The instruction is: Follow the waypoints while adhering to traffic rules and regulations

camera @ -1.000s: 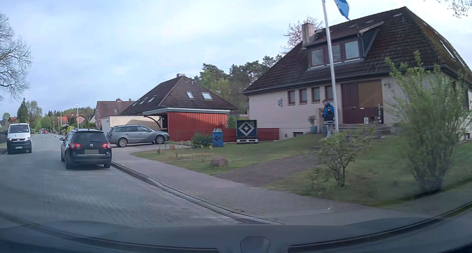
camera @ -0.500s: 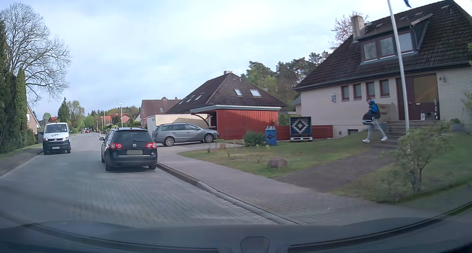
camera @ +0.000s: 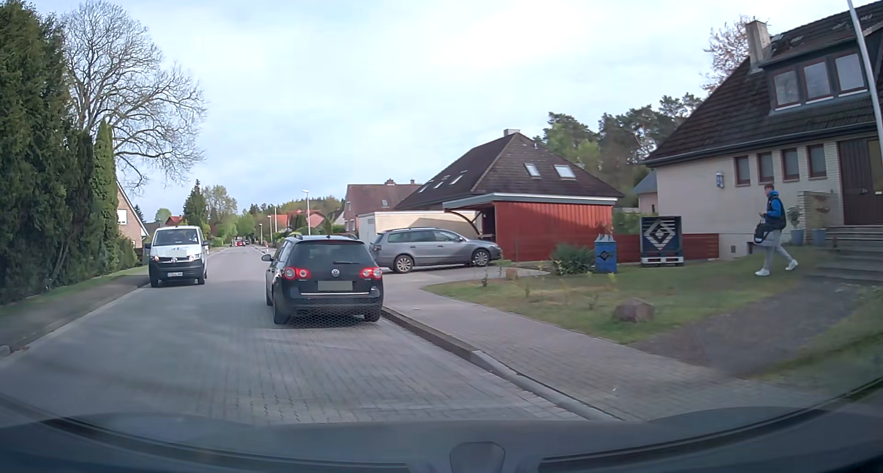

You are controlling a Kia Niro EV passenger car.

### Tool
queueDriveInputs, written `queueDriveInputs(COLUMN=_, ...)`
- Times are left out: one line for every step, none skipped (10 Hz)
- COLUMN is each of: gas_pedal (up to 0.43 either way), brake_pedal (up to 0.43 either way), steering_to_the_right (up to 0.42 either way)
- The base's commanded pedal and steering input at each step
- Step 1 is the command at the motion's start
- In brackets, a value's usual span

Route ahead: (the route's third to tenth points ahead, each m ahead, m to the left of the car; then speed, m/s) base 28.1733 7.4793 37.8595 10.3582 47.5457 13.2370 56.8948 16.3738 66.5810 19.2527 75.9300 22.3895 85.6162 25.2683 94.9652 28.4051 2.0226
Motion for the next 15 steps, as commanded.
queueDriveInputs(gas_pedal=0.000, brake_pedal=0.000, steering_to_the_right=-0.642)
queueDriveInputs(gas_pedal=0.000, brake_pedal=0.000, steering_to_the_right=-0.645)
queueDriveInputs(gas_pedal=0.000, brake_pedal=0.000, steering_to_the_right=-0.649)
queueDriveInputs(gas_pedal=0.000, brake_pedal=0.000, steering_to_the_right=-0.652)
queueDriveInputs(gas_pedal=0.000, brake_pedal=0.000, steering_to_the_right=-0.655)
queueDriveInputs(gas_pedal=0.000, brake_pedal=0.000, steering_to_the_right=-0.655)
queueDriveInputs(gas_pedal=0.000, brake_pedal=0.000, steering_to_the_right=-0.655)
queueDriveInputs(gas_pedal=0.000, brake_pedal=0.000, steering_to_the_right=-0.655)
queueDriveInputs(gas_pedal=0.000, brake_pedal=0.000, steering_to_the_right=-0.654)
queueDriveInputs(gas_pedal=0.000, brake_pedal=0.000, steering_to_the_right=-0.645)
queueDriveInputs(gas_pedal=0.008, brake_pedal=0.000, steering_to_the_right=-0.628)
queueDriveInputs(gas_pedal=0.008, brake_pedal=0.000, steering_to_the_right=-0.606)
queueDriveInputs(gas_pedal=0.008, brake_pedal=0.000, steering_to_the_right=-0.576)
queueDriveInputs(gas_pedal=0.000, brake_pedal=0.000, steering_to_the_right=-0.537)
queueDriveInputs(gas_pedal=0.000, brake_pedal=0.000, steering_to_the_right=-0.485)
